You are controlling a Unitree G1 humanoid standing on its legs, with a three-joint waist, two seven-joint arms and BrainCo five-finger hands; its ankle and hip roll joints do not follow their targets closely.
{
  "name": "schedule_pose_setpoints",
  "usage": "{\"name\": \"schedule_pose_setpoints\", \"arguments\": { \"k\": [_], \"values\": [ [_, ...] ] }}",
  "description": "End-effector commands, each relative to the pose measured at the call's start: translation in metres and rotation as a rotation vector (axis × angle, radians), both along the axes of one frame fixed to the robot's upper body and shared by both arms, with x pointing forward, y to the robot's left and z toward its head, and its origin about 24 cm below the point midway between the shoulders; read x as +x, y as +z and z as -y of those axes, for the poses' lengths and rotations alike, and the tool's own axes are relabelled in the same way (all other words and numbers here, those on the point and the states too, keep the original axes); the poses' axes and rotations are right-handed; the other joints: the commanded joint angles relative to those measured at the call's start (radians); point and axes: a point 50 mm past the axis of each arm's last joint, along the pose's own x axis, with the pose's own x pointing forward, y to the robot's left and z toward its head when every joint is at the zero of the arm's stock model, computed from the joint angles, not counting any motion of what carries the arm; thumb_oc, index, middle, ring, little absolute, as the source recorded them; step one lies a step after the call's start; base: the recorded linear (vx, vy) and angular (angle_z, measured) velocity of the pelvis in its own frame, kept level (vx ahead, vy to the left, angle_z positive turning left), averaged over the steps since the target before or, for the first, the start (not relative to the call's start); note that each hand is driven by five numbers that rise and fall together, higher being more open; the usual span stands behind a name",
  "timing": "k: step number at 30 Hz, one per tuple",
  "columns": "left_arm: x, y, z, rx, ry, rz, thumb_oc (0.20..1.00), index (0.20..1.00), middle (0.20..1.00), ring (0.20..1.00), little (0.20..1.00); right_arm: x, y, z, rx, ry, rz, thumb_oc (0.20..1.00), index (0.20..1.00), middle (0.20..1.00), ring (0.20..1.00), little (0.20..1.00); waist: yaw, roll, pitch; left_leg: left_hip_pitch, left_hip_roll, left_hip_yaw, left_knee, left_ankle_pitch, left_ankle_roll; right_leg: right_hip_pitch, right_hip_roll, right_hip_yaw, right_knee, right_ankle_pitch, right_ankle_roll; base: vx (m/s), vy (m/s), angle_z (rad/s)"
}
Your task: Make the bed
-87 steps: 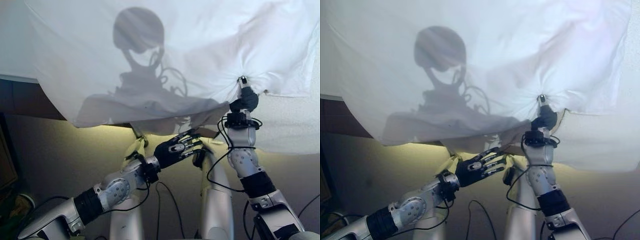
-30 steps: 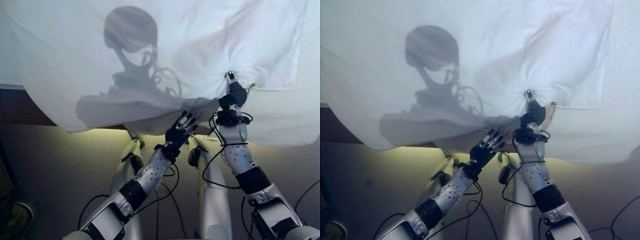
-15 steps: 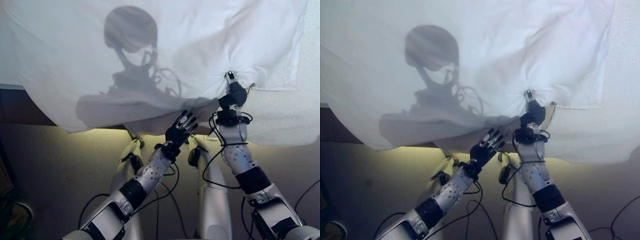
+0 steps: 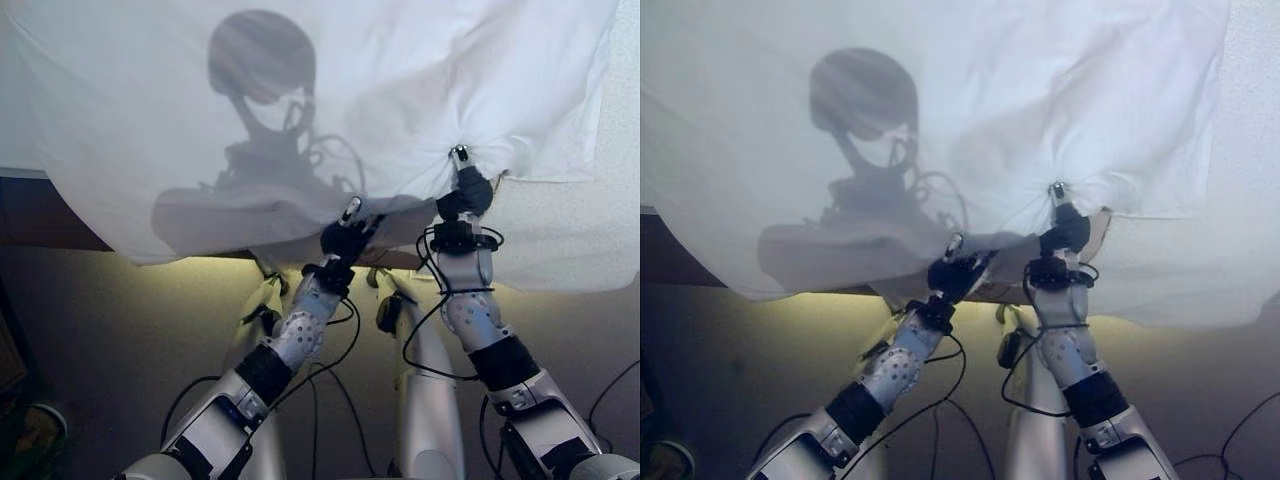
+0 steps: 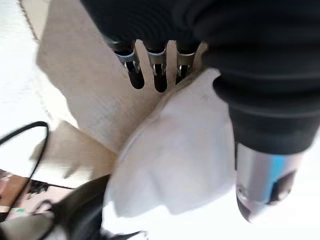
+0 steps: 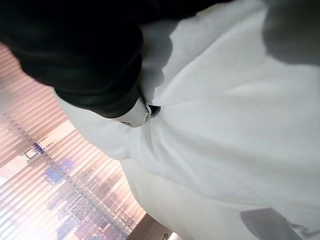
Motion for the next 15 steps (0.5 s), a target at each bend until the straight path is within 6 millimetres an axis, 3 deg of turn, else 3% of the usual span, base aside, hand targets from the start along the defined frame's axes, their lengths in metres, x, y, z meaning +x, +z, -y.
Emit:
{"name": "schedule_pose_setpoints", "arguments": {
  "k": [1, 7, 15],
  "values": [
    [0.001, 0.034, -0.007, -0.126, 0.053, 0.104, 1.000, 1.000, 1.000, 1.000, 1.000, -0.015, 0.030, -0.004, -0.013, 0.013, 0.188, 0.200, 0.200, 0.200, 0.200, 0.200, 0.035, -0.028, -0.027, 0.057, -0.023, 0.043, 0.072, -0.148, -0.027, -0.039, -0.029, -0.041, 0.016, 0.058, 0.109, 0.00, 0.000, 0.00],
    [0.005, 0.043, -0.024, -0.192, 0.135, 0.116, 1.000, 1.000, 1.000, 1.000, 1.000, -0.015, 0.030, 0.000, 0.003, -0.008, 0.185, 0.200, 0.200, 0.200, 0.200, 0.200, 0.042, -0.021, -0.027, 0.053, -0.022, 0.043, 0.069, -0.150, -0.028, -0.042, -0.032, -0.048, 0.016, 0.058, 0.110, 0.00, 0.000, 0.00],
    [0.015, 0.032, -0.085, -0.301, 0.420, 0.042, 1.000, 1.000, 1.000, 1.000, 1.000, -0.016, 0.026, 0.007, 0.010, -0.045, 0.169, 0.200, 0.200, 0.200, 0.200, 0.200, 0.058, -0.011, -0.027, 0.047, -0.019, 0.033, 0.071, -0.150, -0.031, -0.046, -0.028, -0.050, 0.021, 0.051, 0.108, 0.00, 0.000, 0.00]
  ]
}}
